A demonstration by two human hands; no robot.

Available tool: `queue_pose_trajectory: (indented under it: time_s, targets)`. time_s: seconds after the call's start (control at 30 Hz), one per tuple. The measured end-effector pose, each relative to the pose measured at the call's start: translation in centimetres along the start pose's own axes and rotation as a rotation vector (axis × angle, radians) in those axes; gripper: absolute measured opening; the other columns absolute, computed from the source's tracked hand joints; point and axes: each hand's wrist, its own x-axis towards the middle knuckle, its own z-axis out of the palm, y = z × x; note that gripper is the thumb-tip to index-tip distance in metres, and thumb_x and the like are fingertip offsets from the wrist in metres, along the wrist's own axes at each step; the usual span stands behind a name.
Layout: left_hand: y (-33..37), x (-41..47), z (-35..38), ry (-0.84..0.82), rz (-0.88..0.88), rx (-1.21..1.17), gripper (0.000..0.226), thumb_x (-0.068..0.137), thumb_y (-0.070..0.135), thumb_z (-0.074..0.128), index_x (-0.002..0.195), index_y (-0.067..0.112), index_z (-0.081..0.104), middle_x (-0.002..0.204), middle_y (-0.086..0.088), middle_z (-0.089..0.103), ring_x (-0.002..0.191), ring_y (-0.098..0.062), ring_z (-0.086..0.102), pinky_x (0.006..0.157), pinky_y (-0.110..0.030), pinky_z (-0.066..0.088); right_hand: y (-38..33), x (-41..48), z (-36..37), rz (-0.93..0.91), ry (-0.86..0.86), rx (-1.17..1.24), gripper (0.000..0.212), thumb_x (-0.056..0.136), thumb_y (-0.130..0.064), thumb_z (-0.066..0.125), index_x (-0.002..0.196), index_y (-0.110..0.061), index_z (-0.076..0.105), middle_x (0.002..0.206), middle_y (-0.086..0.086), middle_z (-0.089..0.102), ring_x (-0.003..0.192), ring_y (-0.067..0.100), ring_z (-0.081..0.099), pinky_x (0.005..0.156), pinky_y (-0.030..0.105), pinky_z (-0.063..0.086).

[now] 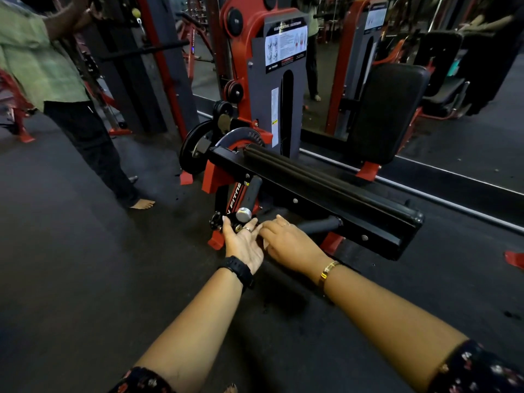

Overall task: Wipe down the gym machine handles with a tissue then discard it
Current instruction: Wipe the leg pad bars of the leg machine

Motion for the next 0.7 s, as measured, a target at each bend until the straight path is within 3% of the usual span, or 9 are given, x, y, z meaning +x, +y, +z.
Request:
queue_pose_trajectory:
  time_s: [0.1,0.17,0.27,0.37,0.43,0.5,0.6,0.7]
  targets:
    - [0.3,0.0,-0.1,-0.018,0.000,-0.024,0.095,0.089,0.075,0.006,0.150,0.004,0.027,0.147,-0.025,0.040,0.143,-0.031,0.030,0.121,-0.041,0.011,0.6,-2.7,1.0,-0.161,0.235,-0.167,0.035,0.086,-0.007,0.052,0.120,-0.002,0.063,0.124,0.013,0.062,0.118,0.027,0.057,0.111,0.040,0.036]
    - [0.4,-0.1,-0.1,-0.025,0.001,-0.017,0.095,0.089,0.075,0.007,0.150,0.005,0.027,0.146,-0.026,0.040,0.144,-0.031,0.027,0.121,-0.040,0.010,0.6,-2.8,1.4,-0.160,0.281,-0.219,0.037,0.086,-0.006,0.049,0.120,-0.002,0.063,0.124,0.013,0.062,0.118,0.027,0.058,0.111,0.039,0.033]
    - [0.3,0.0,-0.2,-0.022,-0.007,0.006,0.095,0.088,0.076,0.006,0.150,0.007,0.028,0.151,-0.021,0.035,0.144,-0.032,0.025,0.117,-0.042,0.015,-0.3,-0.7,0.5,0.017,0.101,-0.194,0.039,0.081,-0.013,0.067,0.120,-0.008,0.061,0.116,0.008,0.063,0.112,0.025,0.060,0.115,0.041,0.019]
    - [0.3,0.2,-0.2,-0.021,-0.016,0.014,0.097,0.087,0.078,0.006,0.151,0.008,0.026,0.157,-0.019,0.025,0.147,-0.030,0.020,0.121,-0.046,0.012,-0.8,0.6,0.4,0.169,-0.078,-0.141,0.043,0.094,-0.016,0.053,0.136,-0.012,0.047,0.136,0.007,0.051,0.135,0.025,0.039,0.118,0.042,0.001]
    - [0.3,0.1,-0.1,-0.028,-0.024,0.011,0.097,0.087,0.078,0.005,0.152,0.008,0.025,0.157,-0.020,0.022,0.147,-0.029,0.018,0.120,-0.046,0.011,-1.0,0.3,0.1,0.153,-0.078,-0.133,0.047,0.091,-0.012,0.057,0.138,-0.010,0.047,0.140,0.008,0.049,0.138,0.025,0.035,0.118,0.039,0.004]
    - [0.4,-0.1,0.0,-0.047,-0.027,0.000,0.097,0.087,0.077,0.005,0.152,0.008,0.023,0.156,-0.021,0.023,0.147,-0.030,0.018,0.118,-0.047,0.011,-0.8,-1.2,0.3,0.045,0.040,-0.143,0.050,0.081,-0.009,0.068,0.130,-0.007,0.057,0.133,0.010,0.057,0.128,0.027,0.050,0.114,0.040,0.019]
    - [0.6,-0.3,0.0,-0.059,-0.021,-0.010,0.097,0.087,0.078,0.007,0.152,0.008,0.021,0.154,-0.024,0.026,0.144,-0.032,0.026,0.119,-0.046,0.013,0.0,-3.8,1.5,-0.070,0.196,-0.111,0.049,0.085,-0.008,0.050,0.133,-0.004,0.053,0.135,0.012,0.056,0.125,0.028,0.053,0.110,0.045,0.035]
    - [0.8,-0.6,0.2,-0.049,-0.030,-0.033,0.098,0.086,0.080,0.013,0.153,0.009,0.021,0.152,-0.027,0.029,0.137,-0.034,0.037,0.103,-0.039,0.036,1.1,-4.0,1.9,0.185,0.229,0.023,0.049,0.088,-0.014,0.055,0.136,-0.006,0.051,0.129,0.012,0.059,0.124,0.030,0.053,0.111,0.046,0.028]
